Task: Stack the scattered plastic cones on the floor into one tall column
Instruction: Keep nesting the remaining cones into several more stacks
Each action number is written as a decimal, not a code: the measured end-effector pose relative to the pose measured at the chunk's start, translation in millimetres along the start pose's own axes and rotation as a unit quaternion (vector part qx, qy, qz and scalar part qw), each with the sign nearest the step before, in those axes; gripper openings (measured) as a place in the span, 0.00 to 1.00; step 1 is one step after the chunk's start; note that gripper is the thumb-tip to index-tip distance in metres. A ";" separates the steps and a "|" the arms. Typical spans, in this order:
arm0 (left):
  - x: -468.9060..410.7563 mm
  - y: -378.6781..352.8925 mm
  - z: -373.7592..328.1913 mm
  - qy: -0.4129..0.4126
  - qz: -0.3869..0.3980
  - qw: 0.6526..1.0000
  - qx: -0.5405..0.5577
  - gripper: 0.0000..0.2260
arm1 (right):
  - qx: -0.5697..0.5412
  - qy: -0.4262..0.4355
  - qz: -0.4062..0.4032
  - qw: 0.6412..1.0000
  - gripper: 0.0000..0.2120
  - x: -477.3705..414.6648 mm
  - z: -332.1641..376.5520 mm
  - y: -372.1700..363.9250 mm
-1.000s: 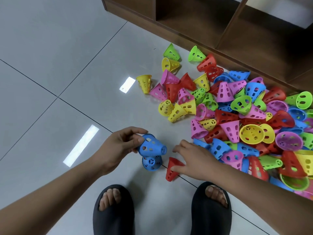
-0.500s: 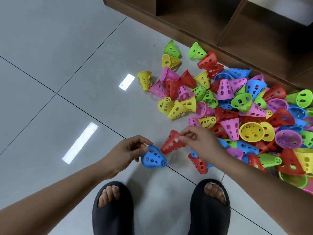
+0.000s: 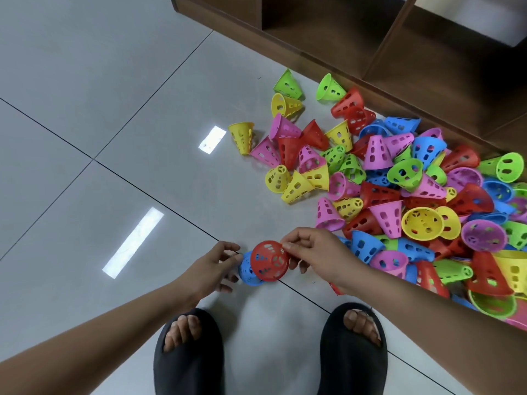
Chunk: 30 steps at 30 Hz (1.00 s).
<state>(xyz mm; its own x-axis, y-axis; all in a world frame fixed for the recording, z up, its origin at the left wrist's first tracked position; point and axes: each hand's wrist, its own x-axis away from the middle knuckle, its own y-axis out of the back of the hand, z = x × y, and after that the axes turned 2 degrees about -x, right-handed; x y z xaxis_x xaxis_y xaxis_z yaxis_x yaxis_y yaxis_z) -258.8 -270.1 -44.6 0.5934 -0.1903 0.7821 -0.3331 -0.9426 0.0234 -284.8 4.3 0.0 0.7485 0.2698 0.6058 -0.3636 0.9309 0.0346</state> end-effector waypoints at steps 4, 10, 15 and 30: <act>-1.2 -6.2 7.1 0.071 0.028 0.995 0.067 0.14 | 0.030 -0.005 -0.022 0.999 0.04 -10.4 -8.4 -5.9; -15.8 -15.1 1.4 0.054 0.024 0.980 0.189 0.14 | 0.137 0.031 -0.050 0.989 0.08 -19.1 -14.6 -8.7; -24.1 -16.9 -14.5 0.035 0.023 0.979 0.201 0.14 | 0.217 0.071 -0.076 0.971 0.06 -25.0 -13.0 -3.4; -99.2 54.9 -133.7 -0.250 -0.165 0.913 -0.277 0.10 | 0.387 0.141 -0.164 0.896 0.08 -78.6 28.5 63.9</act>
<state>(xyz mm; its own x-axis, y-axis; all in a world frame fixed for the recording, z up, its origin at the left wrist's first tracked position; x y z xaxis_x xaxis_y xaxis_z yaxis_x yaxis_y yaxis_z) -433.9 -266.2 -37.7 0.9425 -0.1534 0.2970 -0.3135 -0.7137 0.6263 -382.7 35.6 -22.8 0.9563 0.1665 0.2402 -0.2923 0.5514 0.7814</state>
